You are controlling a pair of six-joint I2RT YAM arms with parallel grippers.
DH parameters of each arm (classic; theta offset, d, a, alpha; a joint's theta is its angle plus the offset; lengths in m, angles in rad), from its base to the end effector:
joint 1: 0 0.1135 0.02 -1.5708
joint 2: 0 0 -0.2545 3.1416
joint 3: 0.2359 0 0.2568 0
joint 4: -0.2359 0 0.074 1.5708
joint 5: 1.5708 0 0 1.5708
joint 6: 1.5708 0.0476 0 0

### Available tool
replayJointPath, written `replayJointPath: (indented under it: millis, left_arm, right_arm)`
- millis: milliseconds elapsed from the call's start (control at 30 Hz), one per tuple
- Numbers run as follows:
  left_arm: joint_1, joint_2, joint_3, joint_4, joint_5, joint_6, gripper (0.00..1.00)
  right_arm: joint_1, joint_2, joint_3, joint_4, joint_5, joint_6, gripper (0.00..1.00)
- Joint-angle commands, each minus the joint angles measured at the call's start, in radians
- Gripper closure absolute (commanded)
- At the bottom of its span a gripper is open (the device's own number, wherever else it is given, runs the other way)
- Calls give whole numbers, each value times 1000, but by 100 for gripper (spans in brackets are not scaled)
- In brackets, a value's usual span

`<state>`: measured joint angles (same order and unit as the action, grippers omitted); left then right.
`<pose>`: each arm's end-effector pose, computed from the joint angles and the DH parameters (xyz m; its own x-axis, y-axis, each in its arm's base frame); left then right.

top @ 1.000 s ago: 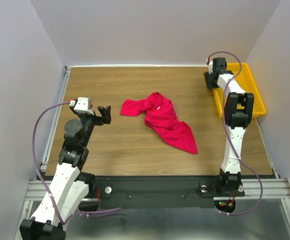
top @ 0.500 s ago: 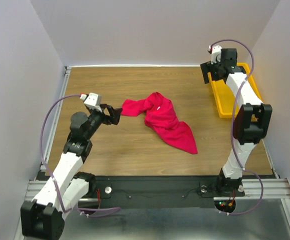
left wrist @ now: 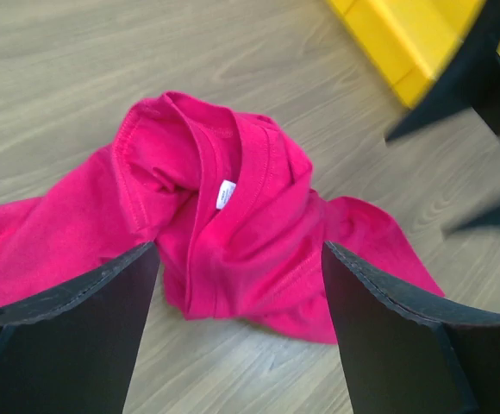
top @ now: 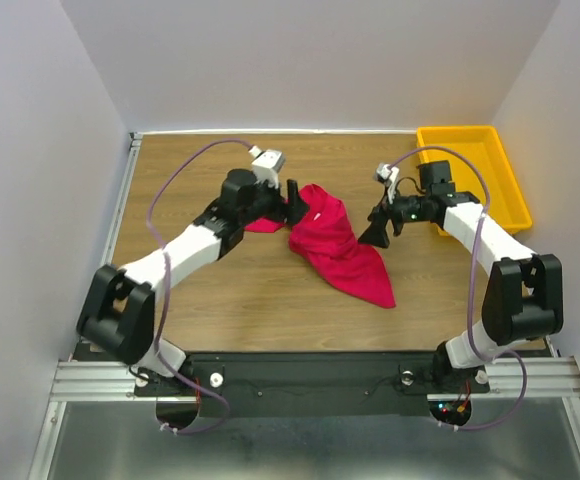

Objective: Fold and stack the t-shirts

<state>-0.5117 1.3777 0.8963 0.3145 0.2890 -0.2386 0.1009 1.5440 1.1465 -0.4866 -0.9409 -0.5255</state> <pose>0.2883 -0.1774 0.2810 -0.3096 -0.0860 -0.9470 0.6599 0.6976 -0.2791 0.3258 0.0716 0.2477 -0.3801 -0.3355 -0.8619 -0.8782 0.4233 0.2226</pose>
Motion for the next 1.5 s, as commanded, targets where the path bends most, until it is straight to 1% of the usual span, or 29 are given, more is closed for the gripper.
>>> replayJointPath:
  millis: [0, 33, 67, 100, 167, 200, 233, 400, 467, 567, 633, 667, 700, 733, 767, 900, 933, 1000, 1033, 1100, 1133, 1267, 1300, 1467]
  left_arm:
    - [-17, 167, 216, -96, -73, -1, 15]
    - [-17, 252, 315, -126, -76, -14, 16]
    - [-21, 294, 360, -171, -70, -18, 18]
    - [-22, 366, 441, -196, -77, -40, 19]
    - [-30, 431, 515, -250, -97, -51, 22]
    - [-39, 484, 545, -296, -115, -54, 26]
    - [-42, 506, 602, -313, -131, -63, 27]
    - [-70, 618, 742, -414, -189, -90, 33]
    - [-76, 641, 768, -434, -195, -99, 34]
    - [-88, 669, 793, -439, -198, -116, 41]
    - [-91, 684, 808, -433, -208, -123, 51]
    - [-91, 690, 813, -430, -208, -126, 67]
    - [-91, 693, 817, -424, -211, -126, 76]
    - [-91, 693, 823, -422, -217, -122, 86]
    - [-91, 686, 823, -419, -234, -117, 100]
    - [-90, 572, 754, -379, -280, -84, 100]
    - [-90, 513, 716, -370, -318, -67, 100]
    - [-88, 419, 675, -370, -339, -56, 100]
    - [-88, 387, 623, -367, -341, -53, 100]
    - [-82, 298, 561, -353, -330, -60, 100]
    - [-77, 267, 497, -348, -321, -67, 100]
    - [-48, 126, 343, -319, -295, -105, 100]
    - [-42, 83, 302, -293, -265, -114, 100]
    - [-22, -14, 211, -290, -234, -122, 100]
  right_arm:
    - [23, -61, -68, 8, -29, -99, 1]
    - [25, -70, -92, 8, -13, -108, 1]
    - [25, -77, -103, 8, -4, -111, 1]
    - [23, -84, -113, 9, 23, -111, 2]
    - [23, -94, -134, 13, 42, -108, 2]
    - [23, -102, -140, 17, 57, -102, 2]
    - [25, -105, -152, 22, 65, -88, 2]
    - [23, -110, -188, 60, 108, -50, 2]
    - [23, -108, -194, 68, 113, -41, 2]
    - [23, -114, -206, 89, 122, -22, 2]
    - [23, -113, -209, 100, 131, -15, 2]
    - [25, -113, -209, 102, 136, -13, 2]
    - [23, -111, -208, 102, 145, -11, 2]
    - [23, -116, -205, 100, 149, -13, 2]
    - [23, -120, -205, 100, 151, -14, 2]
    - [23, -163, -211, 89, 114, -59, 2]
    - [23, -177, -215, 86, 78, -89, 1]
    - [25, -202, -229, 65, 9, -138, 0]
    - [25, -205, -234, 60, -13, -186, 0]
    - [25, -196, -234, 48, -44, -214, 0]
    - [25, -190, -229, 42, -47, -229, 0]
    - [29, -142, -199, 19, -71, -249, 0]
    - [37, -133, -186, 14, -81, -248, 0]
    - [78, -81, -142, 10, -68, -232, 0]
